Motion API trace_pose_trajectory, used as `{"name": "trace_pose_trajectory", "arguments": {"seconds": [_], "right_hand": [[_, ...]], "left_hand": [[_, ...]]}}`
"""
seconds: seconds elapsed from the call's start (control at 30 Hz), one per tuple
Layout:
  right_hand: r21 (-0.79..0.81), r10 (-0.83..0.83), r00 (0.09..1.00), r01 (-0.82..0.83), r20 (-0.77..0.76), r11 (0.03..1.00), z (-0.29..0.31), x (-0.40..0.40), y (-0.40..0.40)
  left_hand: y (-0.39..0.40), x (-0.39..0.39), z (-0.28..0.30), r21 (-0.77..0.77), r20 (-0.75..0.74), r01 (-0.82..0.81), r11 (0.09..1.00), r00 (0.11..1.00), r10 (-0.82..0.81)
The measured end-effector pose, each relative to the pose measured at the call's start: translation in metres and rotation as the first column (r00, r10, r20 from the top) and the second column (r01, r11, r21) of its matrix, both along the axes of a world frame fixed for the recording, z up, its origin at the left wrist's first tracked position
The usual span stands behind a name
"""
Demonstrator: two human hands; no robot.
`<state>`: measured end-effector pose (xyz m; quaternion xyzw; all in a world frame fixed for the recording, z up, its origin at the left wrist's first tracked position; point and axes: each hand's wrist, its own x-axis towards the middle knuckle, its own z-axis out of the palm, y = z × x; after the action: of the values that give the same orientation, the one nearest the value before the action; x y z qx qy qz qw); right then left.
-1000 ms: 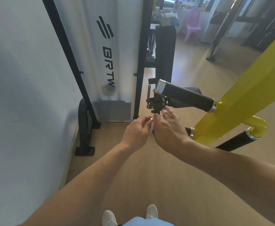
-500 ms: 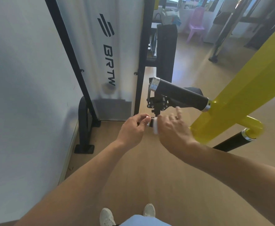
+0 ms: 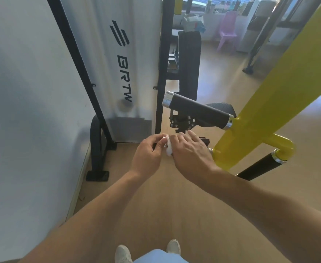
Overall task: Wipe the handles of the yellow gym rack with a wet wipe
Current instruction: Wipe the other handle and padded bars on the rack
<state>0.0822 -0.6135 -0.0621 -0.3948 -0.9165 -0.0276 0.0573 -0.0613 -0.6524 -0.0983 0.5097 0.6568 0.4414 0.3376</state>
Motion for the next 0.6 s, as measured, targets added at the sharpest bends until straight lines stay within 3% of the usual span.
{"name": "trace_pose_trajectory", "arguments": {"seconds": [0.1, 0.17, 0.2, 0.23, 0.3, 0.33, 0.43, 0.6], "right_hand": [[-0.077, 0.086, 0.911, -0.128, -0.403, 0.989, -0.002, 0.04, -0.029], [-0.392, -0.202, 0.825, -0.026, -0.528, 0.92, -0.015, 0.072, -0.054], [-0.615, -0.436, 0.737, 0.034, -0.517, 0.788, -0.024, 0.087, -0.064], [-0.798, -0.663, 0.588, 0.051, -0.462, 0.601, -0.034, 0.104, -0.07], [-0.948, -0.913, 0.29, 0.048, -0.287, 0.313, -0.053, 0.143, -0.079], [-0.962, -0.946, 0.205, 0.061, -0.25, 0.268, -0.058, 0.161, -0.081], [-0.936, -0.942, 0.068, 0.112, -0.329, 0.335, -0.06, 0.197, -0.086], [-0.773, -0.798, 0.016, 0.24, -0.602, 0.587, -0.046, 0.204, -0.074]], "left_hand": [[-0.013, 0.019, 0.002, 0.146, -0.051, -0.188, 0.971, 0.979, 0.198], [-0.022, 0.034, 0.009, 0.344, -0.086, -0.272, 0.899, 0.944, 0.318], [-0.025, 0.043, 0.013, 0.449, -0.112, -0.234, 0.862, 0.943, 0.315], [-0.027, 0.053, 0.016, 0.542, -0.149, -0.153, 0.826, 0.95, 0.274], [-0.029, 0.078, 0.022, 0.66, -0.219, 0.069, 0.748, 0.97, 0.104], [-0.029, 0.091, 0.026, 0.665, -0.246, 0.171, 0.727, 0.969, -0.002], [-0.031, 0.125, 0.032, 0.542, -0.303, 0.366, 0.756, 0.925, -0.231], [-0.028, 0.151, 0.029, 0.367, -0.272, 0.388, 0.845, 0.914, -0.302]]}}
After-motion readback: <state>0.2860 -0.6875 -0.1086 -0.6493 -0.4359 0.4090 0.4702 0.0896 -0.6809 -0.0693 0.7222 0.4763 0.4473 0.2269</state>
